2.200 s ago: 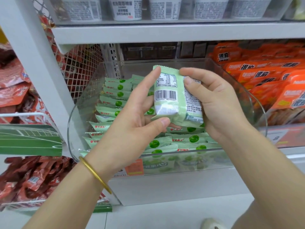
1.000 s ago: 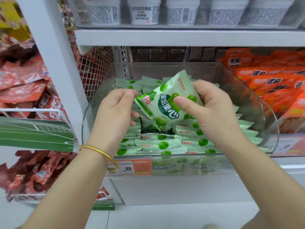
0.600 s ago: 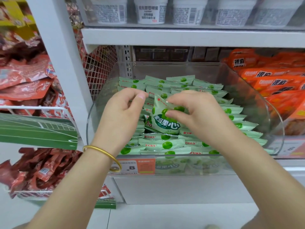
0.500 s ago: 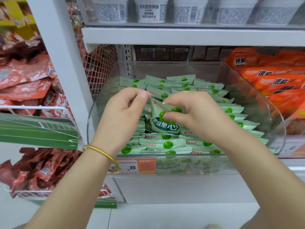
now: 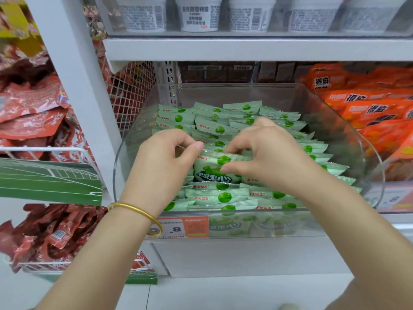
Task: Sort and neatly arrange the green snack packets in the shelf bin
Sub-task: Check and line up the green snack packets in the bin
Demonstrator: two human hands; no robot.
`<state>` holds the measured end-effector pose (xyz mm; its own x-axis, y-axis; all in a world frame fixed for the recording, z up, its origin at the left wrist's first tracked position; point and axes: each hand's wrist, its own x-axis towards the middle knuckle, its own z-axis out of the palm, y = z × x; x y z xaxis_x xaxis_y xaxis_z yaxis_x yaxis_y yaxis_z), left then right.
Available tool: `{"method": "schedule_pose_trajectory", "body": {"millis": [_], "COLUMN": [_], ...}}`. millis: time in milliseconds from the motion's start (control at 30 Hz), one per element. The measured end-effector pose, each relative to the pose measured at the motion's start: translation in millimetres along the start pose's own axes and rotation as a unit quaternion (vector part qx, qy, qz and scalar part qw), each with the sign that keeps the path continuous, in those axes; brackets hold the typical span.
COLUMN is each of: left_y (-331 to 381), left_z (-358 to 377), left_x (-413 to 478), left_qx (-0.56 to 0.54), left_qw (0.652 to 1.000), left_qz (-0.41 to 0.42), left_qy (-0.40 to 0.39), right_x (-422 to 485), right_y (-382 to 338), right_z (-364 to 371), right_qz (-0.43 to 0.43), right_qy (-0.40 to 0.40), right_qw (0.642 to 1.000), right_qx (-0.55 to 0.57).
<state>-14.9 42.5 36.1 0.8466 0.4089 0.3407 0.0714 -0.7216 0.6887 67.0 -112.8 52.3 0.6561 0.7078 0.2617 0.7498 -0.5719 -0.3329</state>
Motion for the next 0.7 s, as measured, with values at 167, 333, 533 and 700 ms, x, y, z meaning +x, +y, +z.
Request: {"method": "schedule_pose_trajectory", "body": {"millis": [167,333,533,700], "left_y": [-6.9,-5.6,-7.3,-6.6], "left_z": [2.8,6.8,10.9,5.3], "left_x": [1.9,-0.5,0.8,9.0], "left_qx": [0.141,0.174,0.201,0.135], "left_qw": [0.99,0.985,0.978,0.99], "left_qz": [0.0,0.009,0.005,0.036], "left_qy": [-0.018,-0.005,-0.054,0.022], "right_x": [2.8,2.3,2.9,4.3], "right_y": [-4.1,-3.1,-3.9,5.7], "right_z": [15.9,9.5,15.5,4.8], "right_qz": [-0.013,-0.004,-0.007,0.026], "right_qy": [-0.021,-0.003,-0.034,0.012], "right_qw": [0.996,0.996,0.993,0.999], "right_qx": [-0.088,-0.088,-0.115,-0.045]}}
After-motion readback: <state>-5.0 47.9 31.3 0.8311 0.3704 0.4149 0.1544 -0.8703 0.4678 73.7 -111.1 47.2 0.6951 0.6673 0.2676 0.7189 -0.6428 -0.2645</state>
